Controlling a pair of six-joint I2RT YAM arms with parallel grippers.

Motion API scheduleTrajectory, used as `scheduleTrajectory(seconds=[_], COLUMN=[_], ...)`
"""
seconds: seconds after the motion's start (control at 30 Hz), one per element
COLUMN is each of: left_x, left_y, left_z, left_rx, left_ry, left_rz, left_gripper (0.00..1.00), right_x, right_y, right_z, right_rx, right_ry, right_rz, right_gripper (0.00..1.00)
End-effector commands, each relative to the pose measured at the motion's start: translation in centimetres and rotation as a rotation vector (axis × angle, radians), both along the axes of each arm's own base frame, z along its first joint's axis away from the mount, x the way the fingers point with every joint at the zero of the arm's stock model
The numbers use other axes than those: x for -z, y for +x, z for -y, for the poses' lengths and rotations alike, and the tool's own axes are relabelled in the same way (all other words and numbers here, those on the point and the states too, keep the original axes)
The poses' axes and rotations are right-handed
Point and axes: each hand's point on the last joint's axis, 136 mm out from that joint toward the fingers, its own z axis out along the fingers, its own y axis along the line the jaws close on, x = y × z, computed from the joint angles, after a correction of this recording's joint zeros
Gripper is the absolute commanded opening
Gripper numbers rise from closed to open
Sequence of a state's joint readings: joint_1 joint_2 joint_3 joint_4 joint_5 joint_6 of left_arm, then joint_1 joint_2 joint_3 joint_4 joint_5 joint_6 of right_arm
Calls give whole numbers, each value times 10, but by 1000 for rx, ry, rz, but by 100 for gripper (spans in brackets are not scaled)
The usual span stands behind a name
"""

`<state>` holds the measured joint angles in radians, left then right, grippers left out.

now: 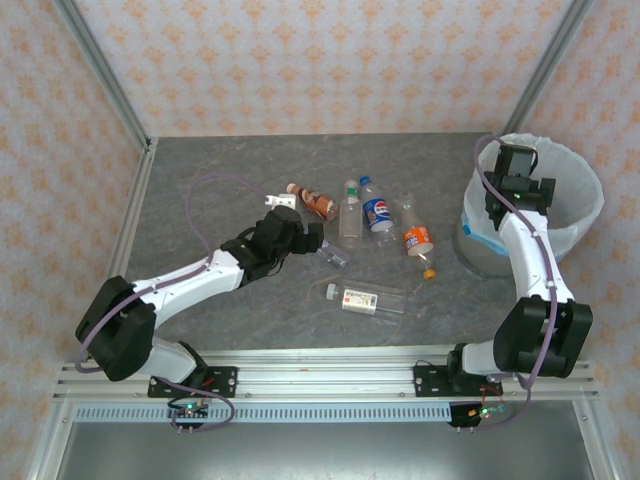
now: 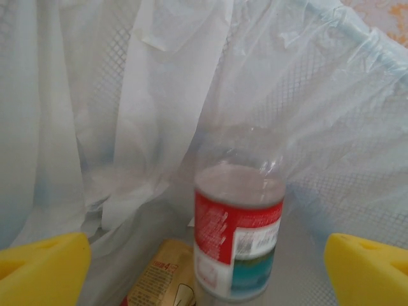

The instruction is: Put the plastic bottles in the bin

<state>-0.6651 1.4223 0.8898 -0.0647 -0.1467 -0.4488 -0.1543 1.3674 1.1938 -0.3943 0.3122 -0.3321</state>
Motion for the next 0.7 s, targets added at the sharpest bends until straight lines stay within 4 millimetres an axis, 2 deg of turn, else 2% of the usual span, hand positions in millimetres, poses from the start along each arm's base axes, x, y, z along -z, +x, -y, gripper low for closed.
scheduleTrajectory(seconds=[0.0, 0.27, 0.47, 0.57, 0.67], left_x=[-6, -5, -3, -2, -1], left_y=[6, 8, 9, 9, 8], left_z=[-6, -10, -31, -35, -40], left_rx=[-50, -87, -226, -251, -270], left_ry=[10, 3, -31, -56, -56], left_rz=[9, 9, 21, 23, 22], left_gripper=[100, 100, 100, 100, 100], right_x=[-28, -62, -97, -119, -134], right_y=[-6, -20, -32, -40, -40], right_z=[-2, -1, -8, -18, -38], right_rx=[4, 50, 55, 26, -64], right_ry=[18, 29, 94, 154, 253], right_rz=[71, 192, 350, 453, 524], right_gripper=[99, 99, 99, 99, 99])
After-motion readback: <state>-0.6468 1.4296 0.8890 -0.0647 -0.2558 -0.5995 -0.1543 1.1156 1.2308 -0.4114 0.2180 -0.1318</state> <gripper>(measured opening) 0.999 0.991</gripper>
